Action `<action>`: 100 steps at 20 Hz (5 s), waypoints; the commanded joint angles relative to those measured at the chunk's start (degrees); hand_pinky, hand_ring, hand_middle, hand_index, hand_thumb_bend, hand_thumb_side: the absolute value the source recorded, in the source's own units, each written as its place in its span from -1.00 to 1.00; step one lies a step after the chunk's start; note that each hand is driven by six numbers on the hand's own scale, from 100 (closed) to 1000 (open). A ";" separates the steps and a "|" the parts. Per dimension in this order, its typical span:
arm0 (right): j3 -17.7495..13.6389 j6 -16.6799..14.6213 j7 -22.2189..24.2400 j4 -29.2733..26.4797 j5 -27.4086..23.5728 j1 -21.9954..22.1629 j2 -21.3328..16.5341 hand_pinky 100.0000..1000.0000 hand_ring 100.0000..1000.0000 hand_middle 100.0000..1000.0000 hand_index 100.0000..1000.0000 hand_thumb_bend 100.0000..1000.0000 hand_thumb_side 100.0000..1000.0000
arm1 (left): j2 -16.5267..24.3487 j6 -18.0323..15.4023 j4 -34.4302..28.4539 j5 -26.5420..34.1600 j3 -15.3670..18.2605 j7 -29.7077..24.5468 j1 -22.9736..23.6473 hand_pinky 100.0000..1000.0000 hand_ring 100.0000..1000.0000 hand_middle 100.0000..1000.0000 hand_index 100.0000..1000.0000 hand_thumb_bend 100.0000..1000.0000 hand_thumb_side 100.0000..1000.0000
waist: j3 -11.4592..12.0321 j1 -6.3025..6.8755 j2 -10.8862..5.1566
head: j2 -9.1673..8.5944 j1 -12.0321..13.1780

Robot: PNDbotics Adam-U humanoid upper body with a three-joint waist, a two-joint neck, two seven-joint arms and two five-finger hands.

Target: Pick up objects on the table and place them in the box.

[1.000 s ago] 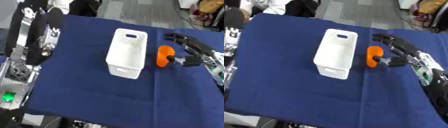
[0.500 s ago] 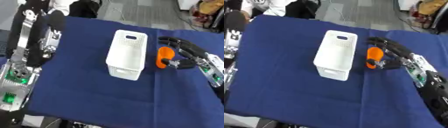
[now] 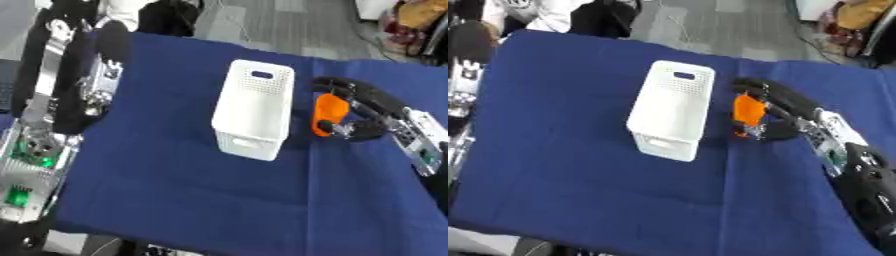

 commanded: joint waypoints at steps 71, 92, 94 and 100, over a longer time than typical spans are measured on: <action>-3.83 5.08 -3.71 14.05 11.39 -5.18 2.81 0.71 0.71 0.90 0.90 -0.19 1.00 | -0.52 -0.31 -0.83 0.82 -0.30 -0.67 -2.12 1.00 0.74 0.95 0.74 -0.89 0.64 | 1.09 0.65 0.35 | -2.63 -2.97; -3.65 7.17 -6.11 14.16 12.55 -5.26 4.01 -0.36 0.25 0.59 0.67 -0.54 1.00 | -0.52 -0.32 -0.83 0.84 -0.40 -0.79 -2.15 1.00 0.74 0.95 0.74 -0.90 0.64 | 1.07 0.68 0.39 | -2.18 -3.97; -3.67 7.66 -7.11 14.04 12.51 -5.23 4.09 -0.92 -0.03 0.35 0.46 -0.74 1.00 | -0.53 -0.31 -0.83 0.84 -0.41 -0.80 -2.15 1.00 0.74 0.95 0.74 -0.90 0.64 | 1.08 0.67 0.38 | -2.19 -3.96; -3.38 8.40 -11.59 13.30 12.00 -5.13 4.26 -1.00 -0.74 -0.21 -0.14 -0.95 0.63 | -0.57 -0.31 -0.83 0.88 -0.43 -0.78 -2.23 1.00 0.74 0.94 0.74 -0.90 0.64 | 1.15 0.66 0.35 | -2.25 -3.91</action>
